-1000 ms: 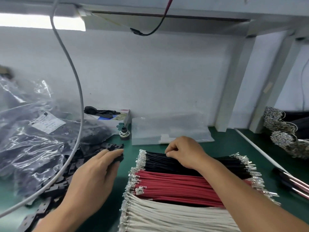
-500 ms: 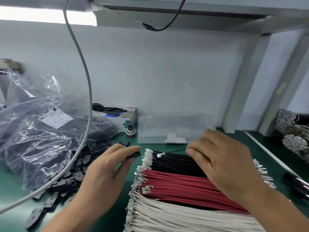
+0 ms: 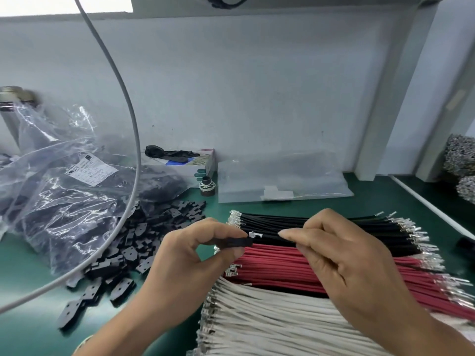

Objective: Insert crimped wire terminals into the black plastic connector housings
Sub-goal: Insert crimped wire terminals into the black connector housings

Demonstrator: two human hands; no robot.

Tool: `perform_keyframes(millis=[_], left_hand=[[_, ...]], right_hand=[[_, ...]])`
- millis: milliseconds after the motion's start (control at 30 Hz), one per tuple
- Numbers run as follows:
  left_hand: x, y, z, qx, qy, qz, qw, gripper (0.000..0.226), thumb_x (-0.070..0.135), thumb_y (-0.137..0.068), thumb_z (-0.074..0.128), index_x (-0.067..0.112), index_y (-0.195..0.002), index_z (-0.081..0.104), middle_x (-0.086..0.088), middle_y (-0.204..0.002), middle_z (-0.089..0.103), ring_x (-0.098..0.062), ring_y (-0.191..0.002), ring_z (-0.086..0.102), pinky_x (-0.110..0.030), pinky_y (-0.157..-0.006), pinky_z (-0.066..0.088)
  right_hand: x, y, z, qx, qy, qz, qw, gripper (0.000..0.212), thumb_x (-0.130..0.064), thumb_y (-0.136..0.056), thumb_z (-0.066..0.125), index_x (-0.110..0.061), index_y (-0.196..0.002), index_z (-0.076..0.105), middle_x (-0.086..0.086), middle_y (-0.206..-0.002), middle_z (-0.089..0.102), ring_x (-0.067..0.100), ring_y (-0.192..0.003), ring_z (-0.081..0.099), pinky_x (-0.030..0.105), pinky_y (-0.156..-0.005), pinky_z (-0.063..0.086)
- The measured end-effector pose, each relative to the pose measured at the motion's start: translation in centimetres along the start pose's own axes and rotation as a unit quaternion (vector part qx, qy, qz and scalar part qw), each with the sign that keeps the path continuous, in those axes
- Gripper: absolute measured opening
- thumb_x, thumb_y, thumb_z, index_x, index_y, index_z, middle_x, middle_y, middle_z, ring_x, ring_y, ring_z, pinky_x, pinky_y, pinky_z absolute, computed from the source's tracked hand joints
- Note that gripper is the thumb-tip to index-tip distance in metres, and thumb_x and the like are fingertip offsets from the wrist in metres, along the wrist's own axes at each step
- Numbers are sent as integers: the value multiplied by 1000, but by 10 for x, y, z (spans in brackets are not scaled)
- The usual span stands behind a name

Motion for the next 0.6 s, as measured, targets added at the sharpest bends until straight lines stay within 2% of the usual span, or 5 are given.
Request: perform_keyframes(millis=[100, 367, 467, 600], left_hand=[[4, 2, 3, -12, 33, 10, 999, 20, 20, -77, 82, 34, -91, 82, 6, -88, 77, -15, -87, 73, -13, -78, 52], [7, 2, 3, -23, 64, 7, 998, 19, 21, -74, 84, 34, -89, 82, 3, -88, 78, -17, -85, 74, -17, -79, 55], [8, 1, 2, -25, 49, 4, 998, 20, 17, -75, 85, 32, -88, 83, 3, -87, 77, -17, -84, 73, -15, -77, 53], [11, 3, 3, -17, -15, 26, 999, 29, 4, -76, 87, 30, -88, 84, 7, -88, 75, -13, -81, 72, -10, -72, 51]], right_hand=[[-1, 1, 0, 9, -24, 10, 1000, 21, -29, -92, 63, -31, -108, 78, -15, -85, 55, 2, -68, 51, 10, -62, 37], [-6, 0, 1, -4, -55, 35, 998, 16, -34, -90, 64, -34, -98, 79, -15, -83, 56, 9, -70, 56, 17, -61, 42], [-8, 0, 5, -29, -71, 51, 996, 15, -34, -92, 62, -35, -96, 77, -16, -85, 57, 10, -74, 59, 25, -60, 48], [-14, -1, 10, -41, -14, 39, 998, 17, -33, -95, 57, -32, -94, 73, -19, -86, 55, 2, -77, 57, 22, -62, 49]])
Point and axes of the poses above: each hand's wrist, its own y-axis away from the middle knuckle, its own z-axis out of the palm, x = y × z, the point moved 2 cm from there along -y, towards the middle knuckle
